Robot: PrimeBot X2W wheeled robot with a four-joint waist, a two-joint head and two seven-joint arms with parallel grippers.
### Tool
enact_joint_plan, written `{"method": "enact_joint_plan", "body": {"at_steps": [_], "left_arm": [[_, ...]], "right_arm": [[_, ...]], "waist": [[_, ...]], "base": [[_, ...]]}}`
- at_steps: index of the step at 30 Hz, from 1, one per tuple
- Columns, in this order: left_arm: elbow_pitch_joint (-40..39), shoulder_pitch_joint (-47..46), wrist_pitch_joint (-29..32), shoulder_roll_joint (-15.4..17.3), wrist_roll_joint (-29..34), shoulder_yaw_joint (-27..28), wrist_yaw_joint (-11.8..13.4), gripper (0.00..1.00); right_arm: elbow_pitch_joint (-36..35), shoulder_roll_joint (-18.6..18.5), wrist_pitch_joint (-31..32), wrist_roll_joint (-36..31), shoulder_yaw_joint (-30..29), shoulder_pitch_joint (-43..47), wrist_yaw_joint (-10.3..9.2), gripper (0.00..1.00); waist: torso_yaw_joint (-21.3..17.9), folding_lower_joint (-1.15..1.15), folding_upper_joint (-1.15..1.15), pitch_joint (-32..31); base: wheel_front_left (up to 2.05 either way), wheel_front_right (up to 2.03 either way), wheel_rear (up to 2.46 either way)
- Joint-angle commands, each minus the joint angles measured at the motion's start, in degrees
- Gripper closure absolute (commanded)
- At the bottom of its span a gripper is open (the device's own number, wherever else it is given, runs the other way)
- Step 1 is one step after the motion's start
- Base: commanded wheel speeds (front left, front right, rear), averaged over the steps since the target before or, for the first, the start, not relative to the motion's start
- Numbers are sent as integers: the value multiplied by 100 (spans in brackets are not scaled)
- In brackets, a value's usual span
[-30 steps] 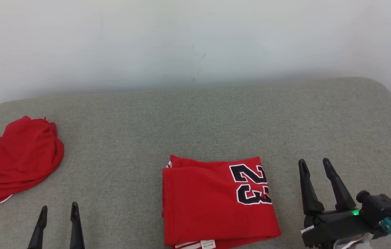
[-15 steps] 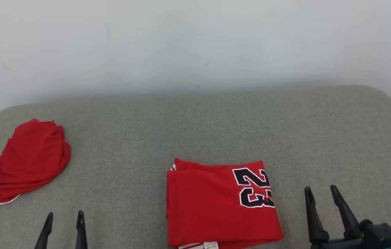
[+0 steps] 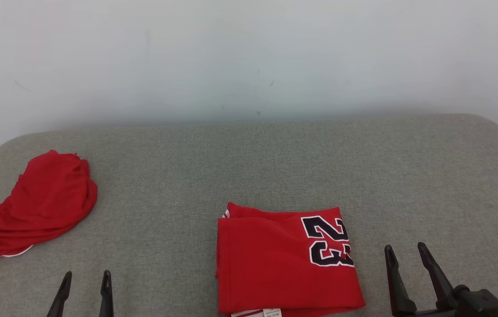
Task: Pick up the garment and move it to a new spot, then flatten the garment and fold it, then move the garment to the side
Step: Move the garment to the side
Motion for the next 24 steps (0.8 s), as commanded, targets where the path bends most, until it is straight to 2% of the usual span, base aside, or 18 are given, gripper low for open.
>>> {"method": "enact_joint_plan", "body": {"at_steps": [1, 24], "left_arm": [[1, 97, -18, 14, -34, 2, 7, 0], [60, -12, -18, -81, -26, 3, 7, 0]], "right_arm": [[7, 3, -1, -40, 0, 37, -14, 0], [234, -31, 139, -68, 82, -230, -14, 0]], "waist": [[1, 0, 0, -4], [106, 0, 0, 77]], "base": [[0, 0, 0], [0, 0, 0]]}}
